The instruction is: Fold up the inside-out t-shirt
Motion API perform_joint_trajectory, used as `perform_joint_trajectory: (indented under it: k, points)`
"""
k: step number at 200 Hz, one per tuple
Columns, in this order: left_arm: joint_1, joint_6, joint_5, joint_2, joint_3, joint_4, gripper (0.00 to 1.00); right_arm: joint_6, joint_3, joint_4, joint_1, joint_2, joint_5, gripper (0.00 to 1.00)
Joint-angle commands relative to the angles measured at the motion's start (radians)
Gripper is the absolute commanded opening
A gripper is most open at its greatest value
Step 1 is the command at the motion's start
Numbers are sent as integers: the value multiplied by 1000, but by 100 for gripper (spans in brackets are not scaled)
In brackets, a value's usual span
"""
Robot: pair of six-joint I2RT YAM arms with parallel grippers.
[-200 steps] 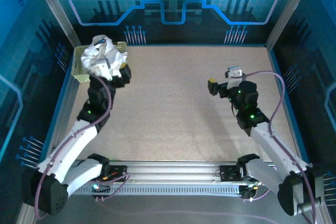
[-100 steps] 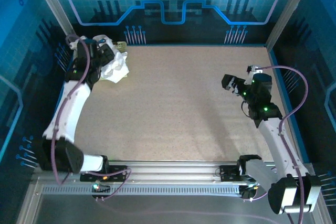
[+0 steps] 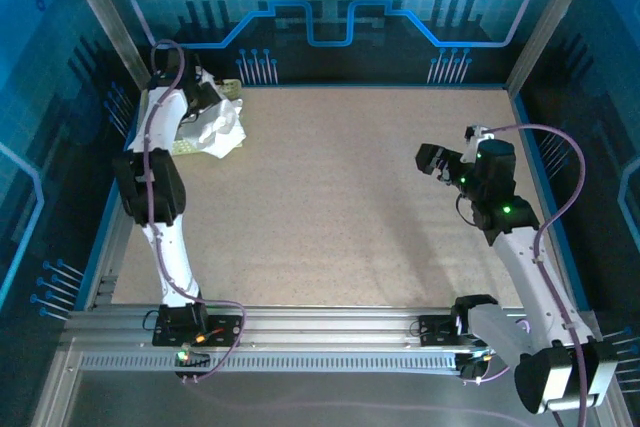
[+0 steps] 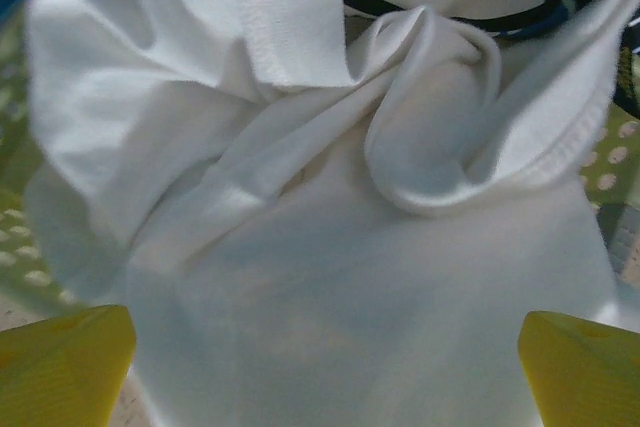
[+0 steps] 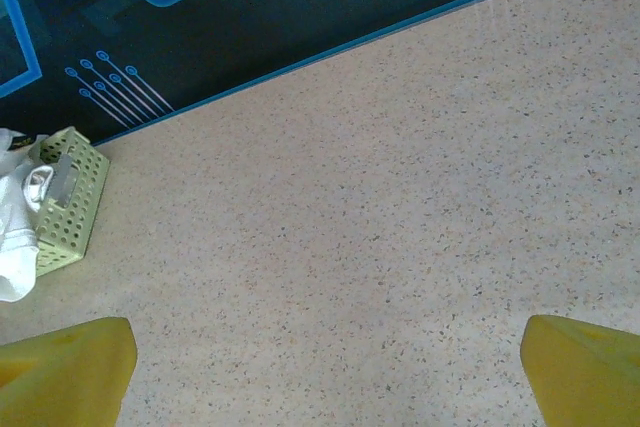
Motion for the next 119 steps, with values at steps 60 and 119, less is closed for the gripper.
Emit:
perform_joint_trajectory:
  k: [60,119]
  points:
    - [33,-63,168,219,174,-160,99,15,7,-14,37,12,7,100]
    - [64,-110,249,301,217,-125,82,16,7,-33,45,-6,16,100]
